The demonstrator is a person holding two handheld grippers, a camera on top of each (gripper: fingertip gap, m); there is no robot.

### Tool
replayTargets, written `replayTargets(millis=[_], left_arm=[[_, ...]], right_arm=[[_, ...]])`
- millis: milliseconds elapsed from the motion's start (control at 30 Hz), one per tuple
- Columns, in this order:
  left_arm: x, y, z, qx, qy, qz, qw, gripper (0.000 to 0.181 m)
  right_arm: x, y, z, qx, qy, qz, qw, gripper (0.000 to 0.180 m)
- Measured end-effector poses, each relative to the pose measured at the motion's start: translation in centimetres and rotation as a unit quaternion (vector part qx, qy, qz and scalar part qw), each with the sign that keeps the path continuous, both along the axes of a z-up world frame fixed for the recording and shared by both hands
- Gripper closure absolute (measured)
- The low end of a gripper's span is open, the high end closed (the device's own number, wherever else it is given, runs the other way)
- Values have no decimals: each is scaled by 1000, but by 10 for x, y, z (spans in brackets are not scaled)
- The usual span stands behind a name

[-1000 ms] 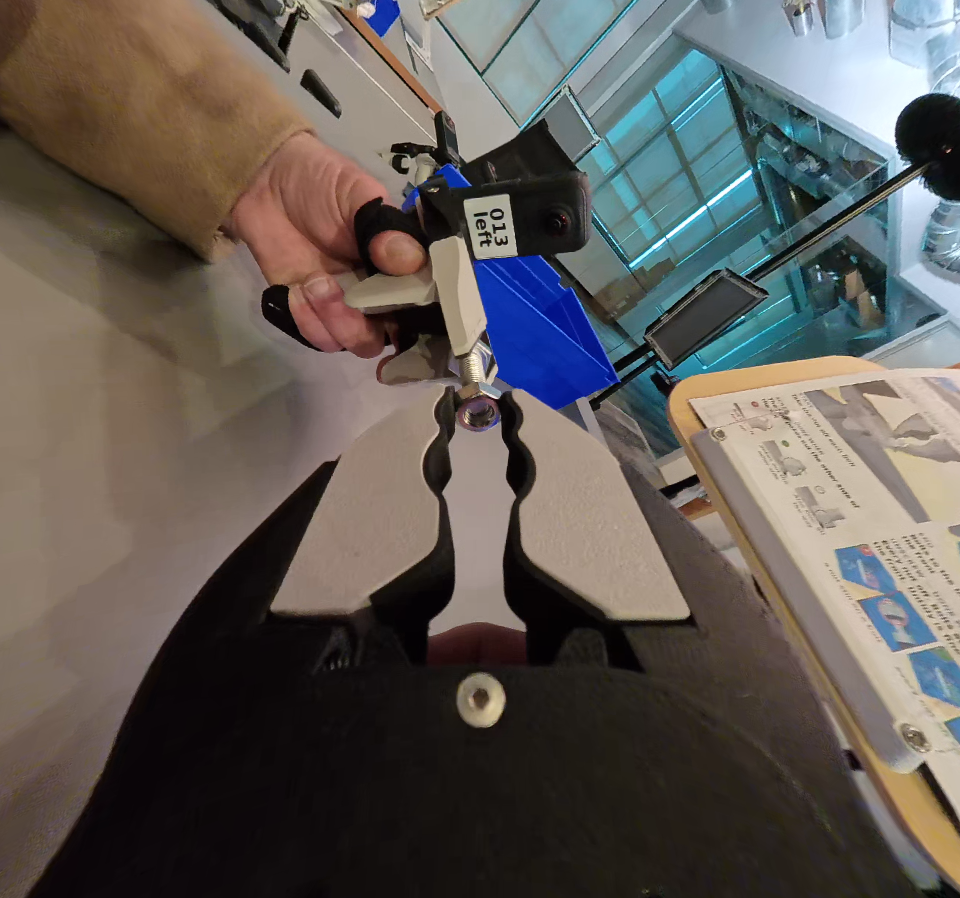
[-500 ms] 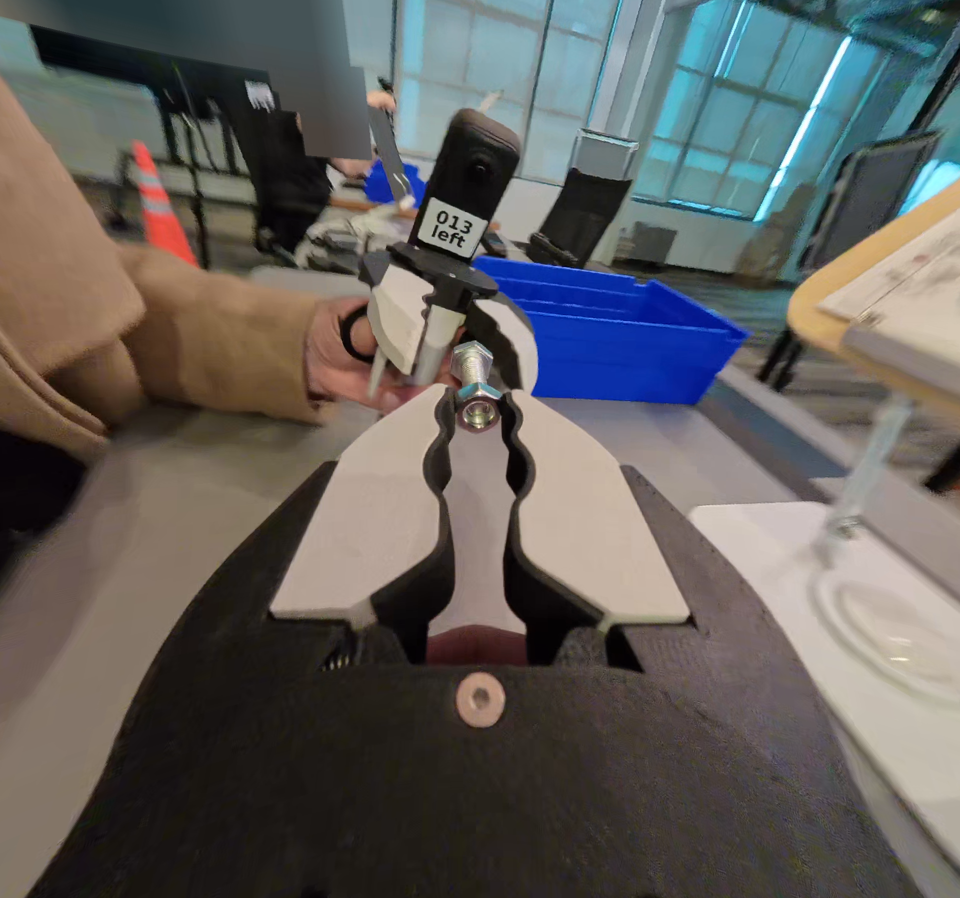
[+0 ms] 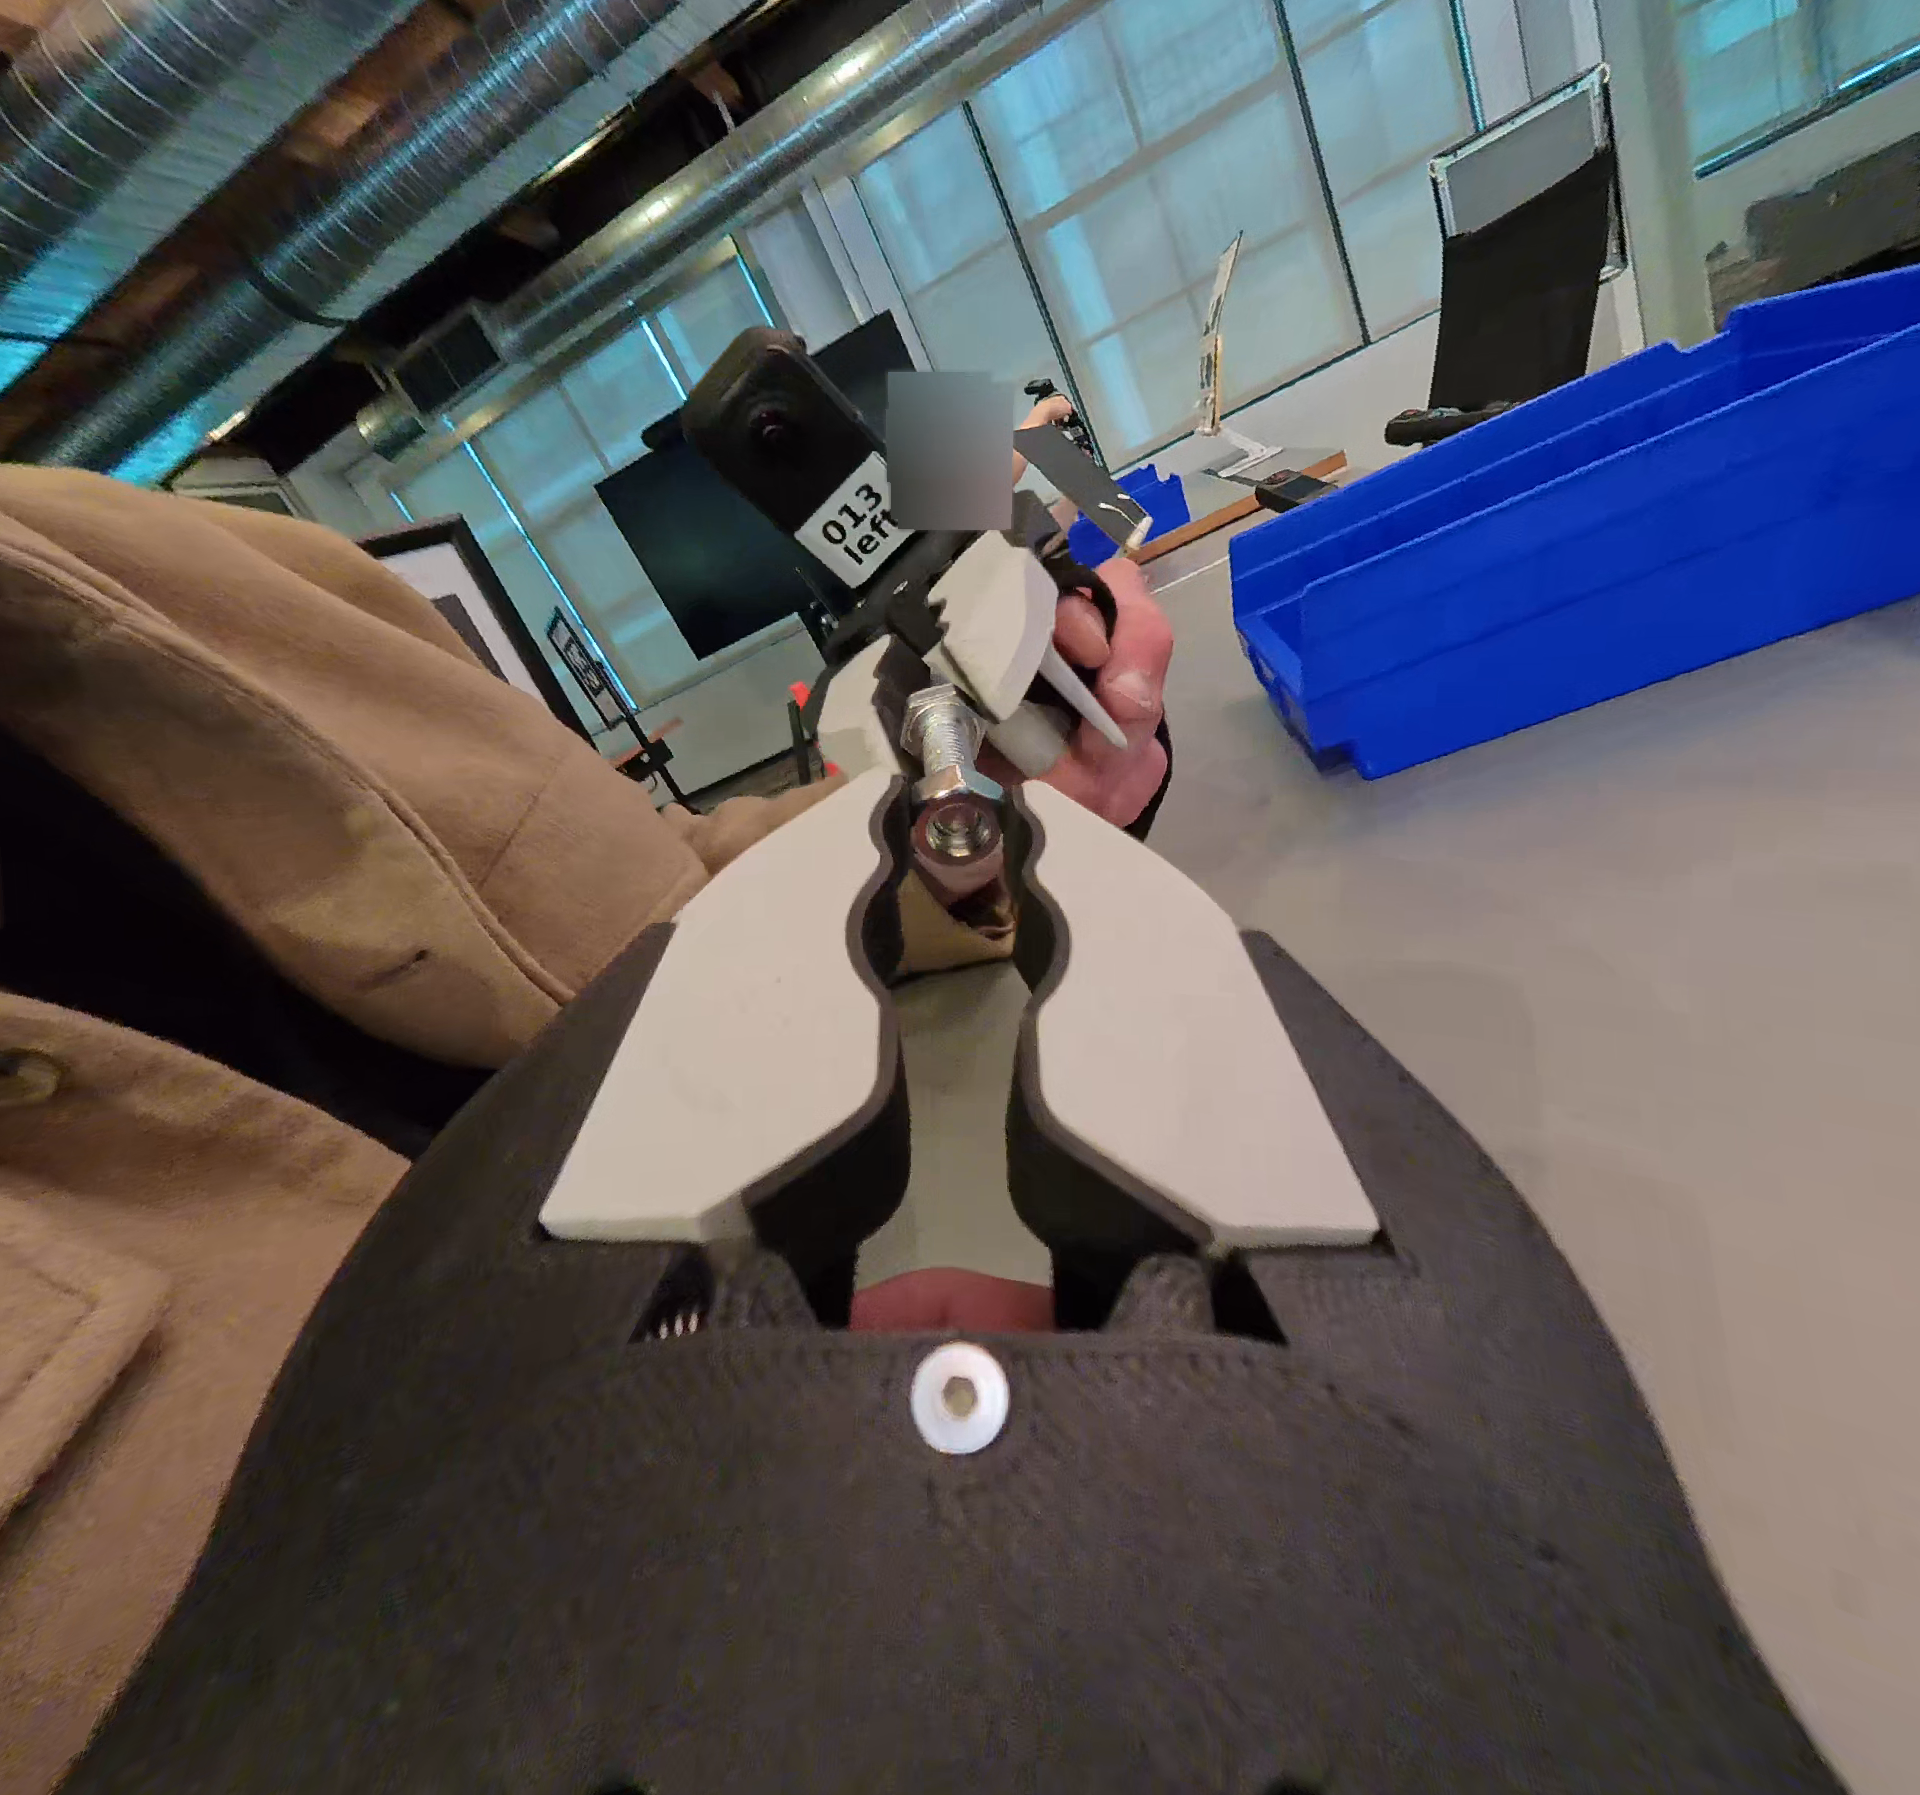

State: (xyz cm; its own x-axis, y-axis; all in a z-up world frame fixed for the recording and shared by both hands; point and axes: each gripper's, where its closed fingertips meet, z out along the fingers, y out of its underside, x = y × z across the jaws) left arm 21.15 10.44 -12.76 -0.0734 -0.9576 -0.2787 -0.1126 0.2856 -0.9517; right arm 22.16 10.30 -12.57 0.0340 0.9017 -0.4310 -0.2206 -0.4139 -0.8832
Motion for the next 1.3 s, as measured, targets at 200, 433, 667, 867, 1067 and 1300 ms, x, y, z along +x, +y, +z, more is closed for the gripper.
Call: replayTargets(millis=[200, 433, 667, 867, 1067, 1300], left_arm=[[-1, -1, 0, -18, 0, -6, 1000, 164], [-1, 3, 0, -190, -9, -42, 981, 164], [2, 5, -10, -376, -9, -93, 922, 164], [2, 7, -19, -496, -19, -135, 857, 164], [3, 8, -19, -496, -22, -133, 858, 164], [4, 5, -11, -483, -35, -147, 863, 149]], right_arm=[[-1, -1, -1, -7, 4, 6, 1000, 163], [-2, 2, -1, 146, -77, -81, 983, 162], [0, 3, -8, 392, -235, -175, 872, 162], [0, 4, -17, 583, -361, -226, 692, 162], [0, 5, -17, 568, -351, -228, 708, 162], [-1, 4, -15, 540, -332, -225, 741, 162]])
